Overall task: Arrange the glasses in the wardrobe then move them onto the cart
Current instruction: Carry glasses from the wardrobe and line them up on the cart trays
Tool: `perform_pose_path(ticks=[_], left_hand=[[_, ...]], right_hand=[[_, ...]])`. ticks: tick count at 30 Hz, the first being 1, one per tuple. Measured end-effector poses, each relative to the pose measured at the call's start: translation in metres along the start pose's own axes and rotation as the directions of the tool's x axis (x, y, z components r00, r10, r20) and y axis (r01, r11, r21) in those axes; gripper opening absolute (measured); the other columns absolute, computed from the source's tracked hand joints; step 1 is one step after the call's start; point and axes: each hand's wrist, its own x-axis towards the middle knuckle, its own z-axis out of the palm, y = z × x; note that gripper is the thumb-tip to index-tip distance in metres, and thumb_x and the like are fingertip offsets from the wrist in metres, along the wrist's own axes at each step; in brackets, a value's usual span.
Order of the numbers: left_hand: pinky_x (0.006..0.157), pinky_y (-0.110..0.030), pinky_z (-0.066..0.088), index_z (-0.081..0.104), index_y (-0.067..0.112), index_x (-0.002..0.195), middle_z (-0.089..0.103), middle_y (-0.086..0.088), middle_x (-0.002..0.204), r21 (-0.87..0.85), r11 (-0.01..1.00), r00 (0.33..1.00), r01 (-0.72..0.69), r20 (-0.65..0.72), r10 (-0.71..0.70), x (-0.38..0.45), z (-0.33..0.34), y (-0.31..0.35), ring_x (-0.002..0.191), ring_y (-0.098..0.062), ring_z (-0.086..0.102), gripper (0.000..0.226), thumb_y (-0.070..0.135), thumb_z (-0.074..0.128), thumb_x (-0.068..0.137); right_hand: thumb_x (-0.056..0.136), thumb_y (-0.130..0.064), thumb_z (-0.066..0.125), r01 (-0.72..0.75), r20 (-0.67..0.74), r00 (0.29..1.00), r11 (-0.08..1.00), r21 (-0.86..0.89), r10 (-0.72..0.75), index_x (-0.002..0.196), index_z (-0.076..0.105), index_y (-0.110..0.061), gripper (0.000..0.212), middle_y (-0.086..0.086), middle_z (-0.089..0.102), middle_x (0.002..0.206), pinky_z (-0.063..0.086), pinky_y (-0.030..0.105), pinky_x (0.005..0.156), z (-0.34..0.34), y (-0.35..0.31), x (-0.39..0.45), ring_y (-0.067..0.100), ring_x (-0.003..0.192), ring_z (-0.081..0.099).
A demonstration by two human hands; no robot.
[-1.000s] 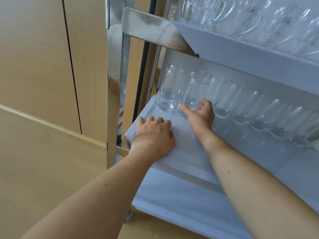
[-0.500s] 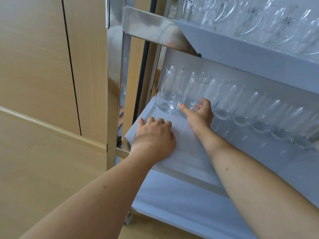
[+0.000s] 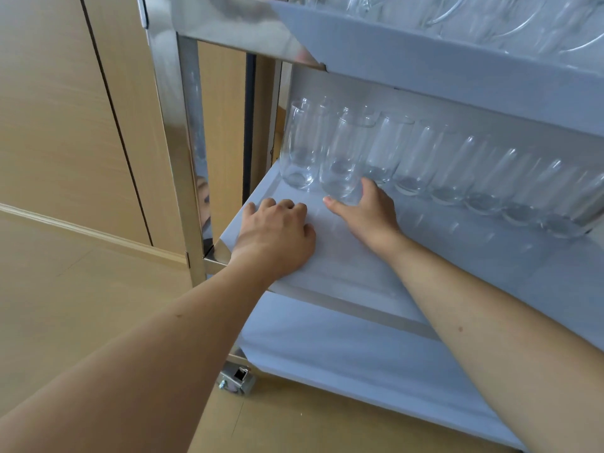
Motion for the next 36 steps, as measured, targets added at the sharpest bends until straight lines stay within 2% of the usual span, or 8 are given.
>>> perform_pose_path(ticks=[6,11,14,17,23,28,32,36], left_hand=[[0.098,-0.046,0.037,0.052,0.020,0.090,0.060,0.001,0.101,0.009,1.000,1.000,0.010,0.022,-0.010,-0.004,-0.006,0.003,0.105,-0.028,0.050,0.026,0.037,0.035,0.099],[0.088,-0.039,0.041,0.065,0.014,0.092,0.067,0.000,0.100,-0.084,0.996,0.999,-0.007,-0.035,0.004,-0.012,-0.009,0.002,0.107,-0.030,0.055,0.031,0.035,0.043,0.101],[0.096,-0.039,0.043,0.073,0.012,0.108,0.071,-0.003,0.114,-0.180,0.984,0.997,0.002,-0.076,-0.016,-0.020,-0.014,0.004,0.118,-0.030,0.053,0.029,0.031,0.053,0.099],[0.102,-0.041,0.042,0.072,0.013,0.117,0.068,-0.006,0.123,-0.190,0.982,0.999,0.008,0.041,0.000,-0.034,-0.027,0.012,0.126,-0.031,0.051,0.032,0.033,0.063,0.094],[0.114,-0.046,0.036,0.056,0.017,0.141,0.045,-0.009,0.154,-0.148,0.989,0.957,0.007,0.288,0.036,-0.067,-0.082,0.027,0.145,-0.030,0.031,0.052,0.045,0.059,0.097],[0.115,-0.046,0.032,0.047,0.020,0.147,0.035,-0.008,0.160,-0.094,0.996,0.903,0.003,0.428,0.037,-0.086,-0.140,0.040,0.148,-0.028,0.025,0.059,0.049,0.057,0.097],[0.116,-0.049,0.033,0.046,0.018,0.148,0.035,-0.009,0.159,-0.107,0.990,0.849,0.092,0.529,-0.022,-0.117,-0.187,0.052,0.148,-0.030,0.024,0.060,0.046,0.061,0.096],[0.112,-0.047,0.037,0.043,0.019,0.149,0.036,-0.006,0.158,-0.104,0.986,0.827,0.132,0.560,-0.052,-0.135,-0.241,0.068,0.147,-0.029,0.025,0.059,0.043,0.060,0.097]], right_hand=[[0.093,-0.055,0.062,0.172,0.106,0.984,0.940,-0.296,-0.146,0.145,0.044,-0.009,0.072,0.016,0.051,0.143,0.036,0.037,0.106,-0.015,0.008,-0.032,0.033,0.135,0.044],[0.097,-0.058,0.050,0.120,0.185,0.981,0.914,-0.389,-0.050,0.142,0.046,-0.010,0.066,0.015,0.052,0.139,0.034,0.041,0.111,-0.019,0.009,-0.056,0.035,0.134,0.042],[0.098,-0.059,0.045,0.100,0.203,0.979,0.900,-0.424,-0.013,0.147,0.042,-0.013,0.068,0.014,0.051,0.141,0.030,0.043,0.114,-0.025,0.006,-0.070,0.034,0.136,0.040],[0.101,-0.059,0.038,0.075,0.255,0.966,0.895,-0.441,0.044,0.153,0.036,-0.014,0.069,0.015,0.044,0.149,0.023,0.044,0.119,-0.036,-0.001,-0.089,0.034,0.141,0.033],[0.104,-0.059,0.025,0.045,0.410,0.895,0.880,-0.474,0.175,0.159,0.023,-0.019,0.069,0.018,0.021,0.165,0.011,0.048,0.124,-0.074,-0.028,-0.128,0.037,0.151,0.017],[0.104,-0.061,0.024,0.011,0.482,0.845,0.892,-0.452,0.233,0.161,0.017,-0.022,0.070,0.014,0.015,0.168,0.010,0.051,0.125,-0.117,-0.068,-0.162,0.036,0.153,0.012],[0.104,-0.057,0.031,-0.028,0.546,0.787,0.901,-0.433,0.287,0.160,0.018,-0.019,0.069,0.015,0.018,0.166,0.013,0.050,0.124,-0.153,-0.101,-0.196,0.036,0.152,0.016],[0.104,-0.053,0.040,-0.048,0.550,0.788,0.919,-0.392,0.276,0.158,0.024,-0.016,0.067,0.017,0.024,0.163,0.019,0.050,0.122,-0.198,-0.136,-0.218,0.037,0.148,0.023]])
